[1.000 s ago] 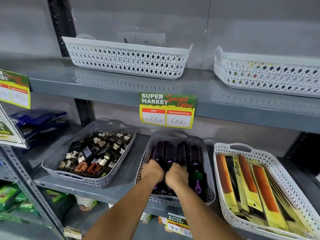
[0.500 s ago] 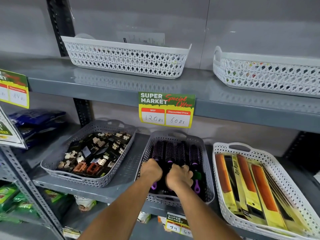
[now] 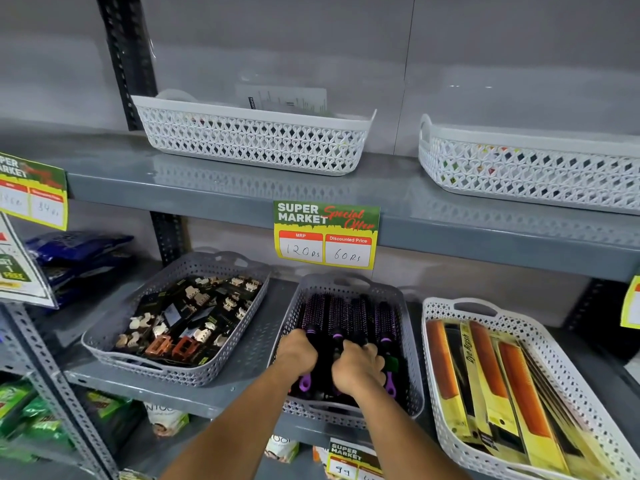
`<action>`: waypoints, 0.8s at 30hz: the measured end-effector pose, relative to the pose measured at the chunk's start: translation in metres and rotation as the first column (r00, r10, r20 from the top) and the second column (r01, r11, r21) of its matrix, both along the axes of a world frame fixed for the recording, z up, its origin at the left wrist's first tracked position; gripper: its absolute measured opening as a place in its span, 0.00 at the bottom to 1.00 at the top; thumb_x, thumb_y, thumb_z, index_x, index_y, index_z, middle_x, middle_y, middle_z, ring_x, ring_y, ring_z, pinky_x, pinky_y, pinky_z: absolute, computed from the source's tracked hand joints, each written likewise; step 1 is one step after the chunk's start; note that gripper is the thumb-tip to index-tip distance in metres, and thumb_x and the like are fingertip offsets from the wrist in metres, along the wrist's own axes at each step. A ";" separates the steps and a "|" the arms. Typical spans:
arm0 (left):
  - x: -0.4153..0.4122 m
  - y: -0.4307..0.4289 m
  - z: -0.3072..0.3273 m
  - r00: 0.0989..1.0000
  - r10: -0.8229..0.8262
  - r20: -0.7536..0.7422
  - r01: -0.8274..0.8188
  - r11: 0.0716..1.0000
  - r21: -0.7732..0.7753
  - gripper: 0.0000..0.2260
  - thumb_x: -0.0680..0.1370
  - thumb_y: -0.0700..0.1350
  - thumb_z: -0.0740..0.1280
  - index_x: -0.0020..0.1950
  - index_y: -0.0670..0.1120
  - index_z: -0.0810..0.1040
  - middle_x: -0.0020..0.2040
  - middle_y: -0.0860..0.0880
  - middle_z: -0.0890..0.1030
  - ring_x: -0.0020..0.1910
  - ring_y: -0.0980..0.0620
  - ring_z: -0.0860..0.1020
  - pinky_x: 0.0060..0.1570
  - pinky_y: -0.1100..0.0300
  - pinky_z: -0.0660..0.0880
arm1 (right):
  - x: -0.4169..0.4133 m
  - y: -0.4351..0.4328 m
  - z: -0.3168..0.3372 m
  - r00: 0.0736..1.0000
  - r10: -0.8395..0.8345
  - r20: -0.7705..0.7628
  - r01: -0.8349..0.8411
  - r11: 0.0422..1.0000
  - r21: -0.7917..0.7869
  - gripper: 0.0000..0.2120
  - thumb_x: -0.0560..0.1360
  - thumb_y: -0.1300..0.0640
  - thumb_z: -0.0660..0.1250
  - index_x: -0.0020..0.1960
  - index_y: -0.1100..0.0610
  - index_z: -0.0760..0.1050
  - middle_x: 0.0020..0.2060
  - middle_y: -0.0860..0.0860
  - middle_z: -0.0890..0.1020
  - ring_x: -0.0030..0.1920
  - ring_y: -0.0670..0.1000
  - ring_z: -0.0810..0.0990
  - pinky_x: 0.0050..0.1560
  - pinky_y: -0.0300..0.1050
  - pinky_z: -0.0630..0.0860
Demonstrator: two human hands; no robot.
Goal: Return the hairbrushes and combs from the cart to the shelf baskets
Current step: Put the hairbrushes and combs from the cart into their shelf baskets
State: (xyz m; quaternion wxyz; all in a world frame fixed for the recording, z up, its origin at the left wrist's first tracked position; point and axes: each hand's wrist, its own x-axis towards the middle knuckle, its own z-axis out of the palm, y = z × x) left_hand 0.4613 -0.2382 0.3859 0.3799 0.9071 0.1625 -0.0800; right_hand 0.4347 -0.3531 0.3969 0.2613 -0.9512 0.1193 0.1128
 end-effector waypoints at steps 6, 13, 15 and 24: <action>-0.001 0.005 -0.003 0.999 -0.044 0.021 0.045 0.999 -0.022 0.11 0.76 0.40 0.63 0.56 0.38 0.79 0.54 0.38 0.82 0.55 0.40 0.80 0.54 0.52 0.76 | 0.000 -0.002 -0.002 1.000 0.017 0.002 -0.017 1.000 0.012 0.22 0.78 0.51 0.58 0.72 0.46 0.65 0.71 0.55 0.62 0.66 0.59 0.64 0.64 0.54 0.67; -0.012 0.011 0.009 0.996 -0.073 0.042 0.074 0.997 -0.024 0.11 0.75 0.36 0.60 0.53 0.38 0.79 0.53 0.39 0.82 0.55 0.41 0.80 0.50 0.56 0.75 | -0.001 -0.004 0.004 0.999 -0.001 0.047 0.000 0.999 0.037 0.22 0.79 0.47 0.58 0.71 0.48 0.65 0.71 0.56 0.63 0.67 0.60 0.65 0.63 0.54 0.69; -0.019 0.013 0.022 0.994 -0.081 0.070 0.080 0.997 0.018 0.10 0.75 0.35 0.59 0.50 0.39 0.78 0.54 0.38 0.82 0.55 0.41 0.79 0.50 0.57 0.74 | -0.001 -0.004 0.008 0.995 -0.006 0.102 0.001 0.999 0.043 0.22 0.79 0.46 0.58 0.72 0.48 0.64 0.71 0.57 0.64 0.67 0.60 0.65 0.62 0.55 0.70; -0.080 0.083 0.071 0.960 0.147 0.236 -0.101 0.975 -0.198 0.17 0.79 0.32 0.57 0.68 0.35 0.72 0.67 0.39 0.75 0.68 0.43 0.72 0.68 0.56 0.67 | -0.019 0.024 0.038 0.942 0.177 0.286 -0.208 0.975 0.083 0.17 0.79 0.47 0.59 0.67 0.45 0.71 0.65 0.56 0.70 0.64 0.61 0.71 0.59 0.52 0.73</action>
